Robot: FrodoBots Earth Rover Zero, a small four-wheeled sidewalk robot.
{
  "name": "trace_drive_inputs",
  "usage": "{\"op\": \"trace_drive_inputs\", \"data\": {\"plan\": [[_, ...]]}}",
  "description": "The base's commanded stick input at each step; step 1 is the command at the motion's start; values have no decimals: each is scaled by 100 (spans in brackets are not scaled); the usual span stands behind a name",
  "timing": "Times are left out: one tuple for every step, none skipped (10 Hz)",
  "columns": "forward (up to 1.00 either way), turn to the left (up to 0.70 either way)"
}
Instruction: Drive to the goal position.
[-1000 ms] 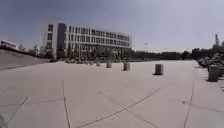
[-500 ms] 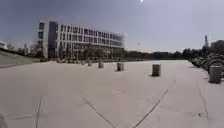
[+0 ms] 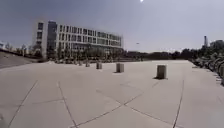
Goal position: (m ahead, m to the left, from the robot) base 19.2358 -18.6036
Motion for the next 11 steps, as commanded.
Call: {"op": "trace_drive_inputs", "data": {"plan": [[100,-3],[100,-13],[100,-38],[100,-40],[100,-40],[100,-40],[100,-40],[100,-21],[100,0],[100,0],[100,0]]}}
